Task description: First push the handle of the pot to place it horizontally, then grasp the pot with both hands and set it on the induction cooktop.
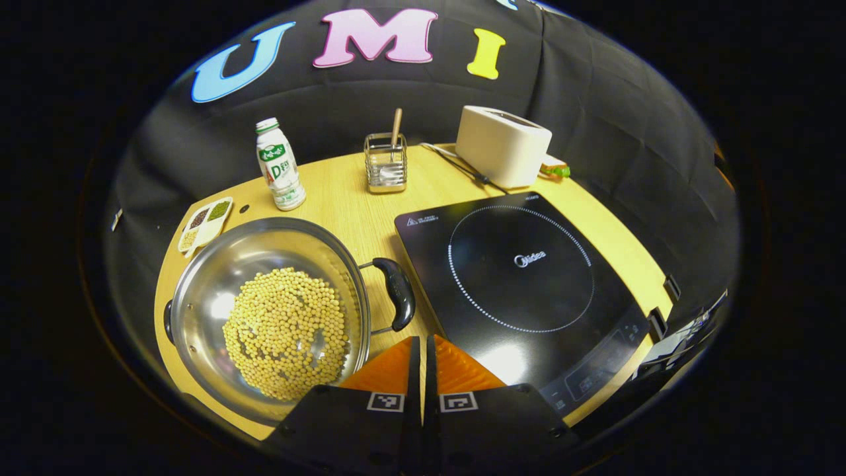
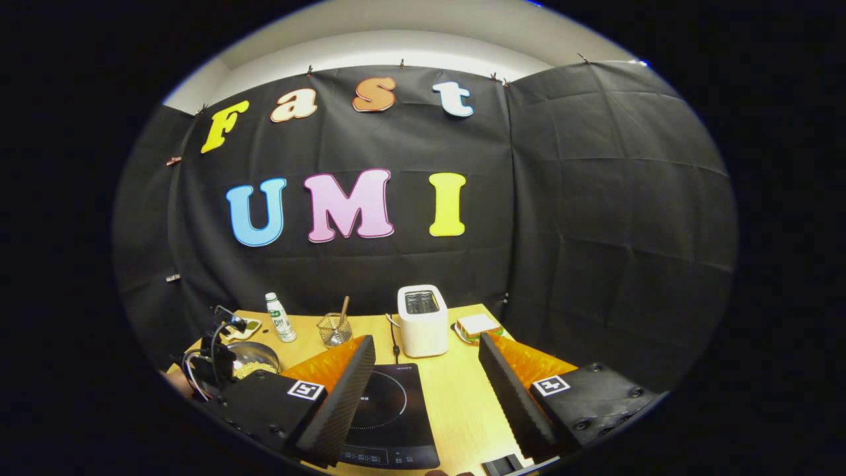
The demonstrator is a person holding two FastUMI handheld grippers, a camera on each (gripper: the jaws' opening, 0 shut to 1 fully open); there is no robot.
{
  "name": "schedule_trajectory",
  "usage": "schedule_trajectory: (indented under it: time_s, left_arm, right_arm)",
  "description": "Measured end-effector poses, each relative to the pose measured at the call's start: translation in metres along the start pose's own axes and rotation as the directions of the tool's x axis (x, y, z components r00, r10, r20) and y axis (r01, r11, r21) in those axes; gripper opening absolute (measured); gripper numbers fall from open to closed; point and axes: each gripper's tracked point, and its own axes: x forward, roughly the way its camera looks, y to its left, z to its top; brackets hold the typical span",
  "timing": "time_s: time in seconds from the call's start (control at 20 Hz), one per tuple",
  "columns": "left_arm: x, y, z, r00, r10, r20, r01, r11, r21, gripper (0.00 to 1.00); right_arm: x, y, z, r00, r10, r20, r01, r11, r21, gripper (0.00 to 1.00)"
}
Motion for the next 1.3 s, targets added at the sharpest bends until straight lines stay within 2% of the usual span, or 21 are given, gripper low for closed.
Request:
schedule_trajectory:
  time_s: [0.2,0.3,0.4,0.45,0.6,0.7,0.8,0.9,1.05,1.3]
  left_arm:
    - [-0.046,0.009,0.024,0.99,0.018,0.139,-0.007,0.997,-0.075,0.06]
    - [-0.072,0.024,0.04,0.975,0.05,0.218,-0.023,0.992,-0.123,0.13]
    - [-0.104,0.042,0.062,0.948,0.085,0.308,-0.037,0.987,-0.159,0.31]
    - [-0.122,0.054,0.075,0.927,0.108,0.359,-0.048,0.984,-0.171,0.43]
    - [-0.176,0.082,0.111,0.85,0.187,0.493,-0.104,0.976,-0.19,0.98]
    - [-0.202,0.099,0.126,0.805,0.242,0.542,-0.154,0.967,-0.203,0.95]
    - [-0.216,0.11,0.127,0.791,0.267,0.55,-0.179,0.961,-0.21,0.95]
    - [-0.22,0.13,0.118,0.797,0.299,0.524,-0.22,0.953,-0.208,0.95]
    - [-0.219,0.157,0.101,0.821,0.32,0.473,-0.238,0.944,-0.227,0.95]
    - [-0.212,0.227,0.073,0.847,0.357,0.394,-0.279,0.929,-0.244,0.95]
  right_arm:
    - [0.001,0.022,-0.014,0.998,0.051,-0.046,-0.05,0.999,0.007,0.98]
    - [0.005,0.034,-0.022,0.995,0.067,-0.073,-0.067,0.998,0.006,0.98]
    - [0.008,0.049,-0.026,0.991,0.091,-0.094,-0.091,0.996,0.008,0.98]
    - [0.01,0.057,-0.024,0.99,0.103,-0.094,-0.102,0.995,0.008,0.99]
    - [0.014,0.077,-0.012,0.99,0.125,-0.062,-0.125,0.992,-0.002,0.99]
    - [0.019,0.092,-0.006,0.989,0.143,-0.048,-0.144,0.99,-0.011,0.98]
    - [0.026,0.108,-0.006,0.985,0.165,-0.053,-0.165,0.986,-0.009,0.98]
    - [0.033,0.126,-0.01,0.978,0.191,-0.079,-0.192,0.981,0.002,0.98]
    - [0.043,0.159,-0.028,0.962,0.232,-0.147,-0.229,0.973,0.037,0.98]
    - [0.067,0.225,-0.079,0.911,0.289,-0.292,-0.275,0.957,0.091,0.99]
